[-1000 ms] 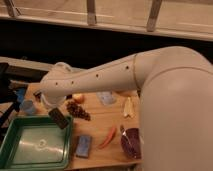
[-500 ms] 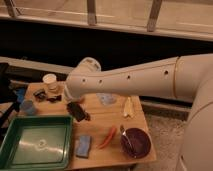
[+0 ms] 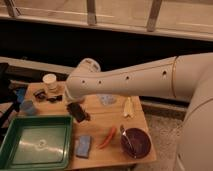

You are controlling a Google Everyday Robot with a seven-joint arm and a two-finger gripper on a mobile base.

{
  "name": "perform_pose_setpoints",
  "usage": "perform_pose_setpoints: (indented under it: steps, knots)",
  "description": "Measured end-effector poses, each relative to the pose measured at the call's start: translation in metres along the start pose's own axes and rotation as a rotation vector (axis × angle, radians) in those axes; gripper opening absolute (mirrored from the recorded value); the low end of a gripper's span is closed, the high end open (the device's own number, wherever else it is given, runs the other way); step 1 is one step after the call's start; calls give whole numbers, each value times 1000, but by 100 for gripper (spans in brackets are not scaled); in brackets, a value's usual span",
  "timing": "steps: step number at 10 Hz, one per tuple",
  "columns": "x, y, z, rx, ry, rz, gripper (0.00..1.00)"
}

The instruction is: Wipe table surface with eraser

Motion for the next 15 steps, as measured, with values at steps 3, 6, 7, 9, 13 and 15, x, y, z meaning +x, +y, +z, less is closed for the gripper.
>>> perform_pose_setpoints:
  steps: [3,6,7,9,13,15]
  knots:
    - [16,-72,17,79,44,134,0]
    - [48,-140,44,128,80,297,0]
    - [55,-150,54,126,79,344,0]
    - [66,-164,62,128,73,399,0]
    - [65,-162,63,132,81,395,0]
    - [66,-165,83,129,105,402,0]
